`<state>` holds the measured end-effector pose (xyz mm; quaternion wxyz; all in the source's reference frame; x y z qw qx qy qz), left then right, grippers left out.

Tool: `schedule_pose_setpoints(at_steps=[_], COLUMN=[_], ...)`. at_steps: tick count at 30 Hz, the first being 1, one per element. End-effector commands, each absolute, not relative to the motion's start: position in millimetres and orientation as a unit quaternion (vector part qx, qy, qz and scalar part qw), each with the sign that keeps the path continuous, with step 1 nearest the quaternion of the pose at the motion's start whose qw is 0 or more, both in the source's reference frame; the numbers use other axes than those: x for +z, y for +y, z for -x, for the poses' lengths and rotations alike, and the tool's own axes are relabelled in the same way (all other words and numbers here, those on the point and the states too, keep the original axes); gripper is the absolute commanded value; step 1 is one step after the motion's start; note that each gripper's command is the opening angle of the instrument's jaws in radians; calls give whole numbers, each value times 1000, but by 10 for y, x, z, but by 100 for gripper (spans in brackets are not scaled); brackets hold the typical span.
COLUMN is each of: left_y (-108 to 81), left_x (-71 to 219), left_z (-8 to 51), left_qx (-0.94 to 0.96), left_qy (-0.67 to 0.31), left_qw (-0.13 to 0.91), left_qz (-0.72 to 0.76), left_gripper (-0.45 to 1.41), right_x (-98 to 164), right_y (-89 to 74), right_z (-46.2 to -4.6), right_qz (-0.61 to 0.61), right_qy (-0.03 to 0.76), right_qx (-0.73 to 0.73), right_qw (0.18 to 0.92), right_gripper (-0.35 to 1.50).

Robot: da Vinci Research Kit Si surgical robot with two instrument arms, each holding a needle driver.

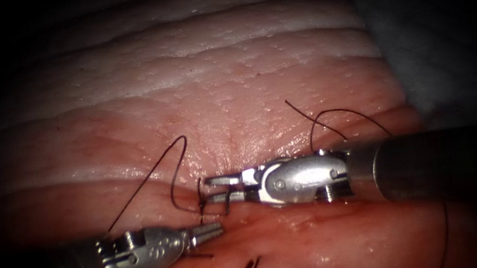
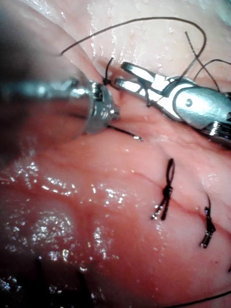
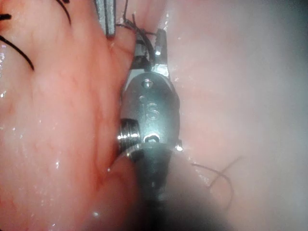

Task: Wound Closure
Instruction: Push needle through tissue above incision with right hand

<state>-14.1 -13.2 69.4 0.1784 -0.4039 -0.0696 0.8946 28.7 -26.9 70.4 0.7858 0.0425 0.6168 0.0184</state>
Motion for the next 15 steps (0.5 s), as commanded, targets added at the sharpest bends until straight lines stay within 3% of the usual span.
schedule_pose_setpoints(at_steps=[1, 15], left_y=[-134, -133], left_x=[702, 704], left_z=[147, 145], left_qx=[895, 895], left_qy=[-71, -73], left_qw=[178, 175], left_qz=[404, 403], left_gripper=[-26, -26], right_x=[717, 740], right_y=[-277, -298], right_z=[-292, -283], right_qz=[-49, -90], right_qy=[614, 587], right_qx=[20, 23], right_qw=[788, 804], right_gripper=[-35, -35])
